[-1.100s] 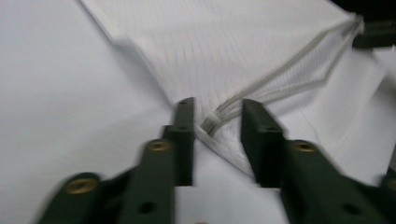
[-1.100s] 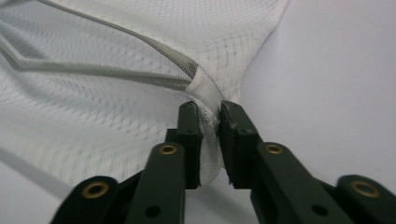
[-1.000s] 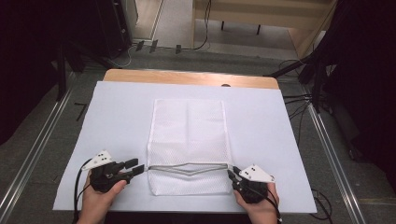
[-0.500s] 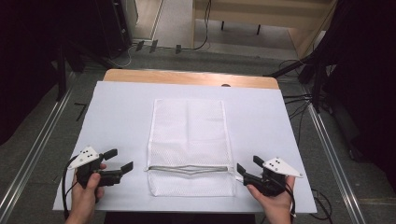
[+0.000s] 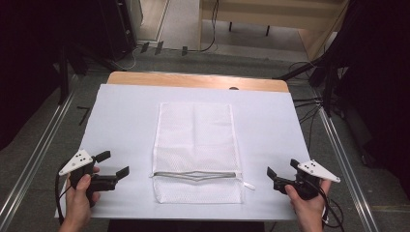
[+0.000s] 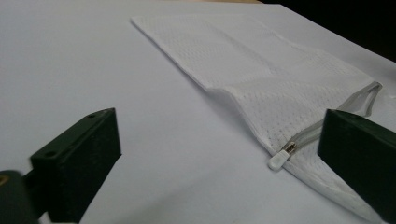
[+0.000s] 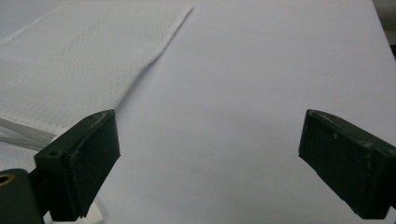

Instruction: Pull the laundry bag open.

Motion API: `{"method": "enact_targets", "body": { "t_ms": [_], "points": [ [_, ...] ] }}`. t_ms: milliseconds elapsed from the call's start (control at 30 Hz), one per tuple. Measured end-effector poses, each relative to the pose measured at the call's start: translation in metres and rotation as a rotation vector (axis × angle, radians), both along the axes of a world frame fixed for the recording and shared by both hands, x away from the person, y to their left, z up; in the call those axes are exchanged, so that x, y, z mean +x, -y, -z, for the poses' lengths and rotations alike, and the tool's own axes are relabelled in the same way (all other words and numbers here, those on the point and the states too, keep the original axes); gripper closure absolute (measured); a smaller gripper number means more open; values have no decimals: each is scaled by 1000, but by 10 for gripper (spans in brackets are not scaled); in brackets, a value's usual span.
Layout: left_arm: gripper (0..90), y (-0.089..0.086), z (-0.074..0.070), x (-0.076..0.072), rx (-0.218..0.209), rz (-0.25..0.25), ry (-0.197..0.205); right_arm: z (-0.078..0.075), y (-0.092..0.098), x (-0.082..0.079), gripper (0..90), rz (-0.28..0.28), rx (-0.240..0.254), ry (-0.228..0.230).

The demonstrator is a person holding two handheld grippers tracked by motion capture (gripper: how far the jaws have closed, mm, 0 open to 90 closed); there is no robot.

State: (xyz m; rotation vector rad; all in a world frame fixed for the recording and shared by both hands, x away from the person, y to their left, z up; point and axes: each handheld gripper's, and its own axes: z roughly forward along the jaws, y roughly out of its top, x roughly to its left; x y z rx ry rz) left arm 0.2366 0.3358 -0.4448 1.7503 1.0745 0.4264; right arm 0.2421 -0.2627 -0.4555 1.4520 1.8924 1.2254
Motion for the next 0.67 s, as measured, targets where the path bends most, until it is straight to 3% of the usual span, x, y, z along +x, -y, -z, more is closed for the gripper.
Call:
{"method": "enact_targets", "body": {
  "t_ms": [67,300,467,667],
  "points": [
    [0,-4,1,1,36,-41,4,2,6,1,28,15,2,-8],
    [0,-20,0,2,4,-71,20,5,27,2,2,53,2,-11],
    [0,-31,1,3,-27,-109,4,9,44,1,2,100,48,-21],
    [0,-32,4,6,-21,-122,-10,11,42,1,2,102,37,-29]
  ]
}}
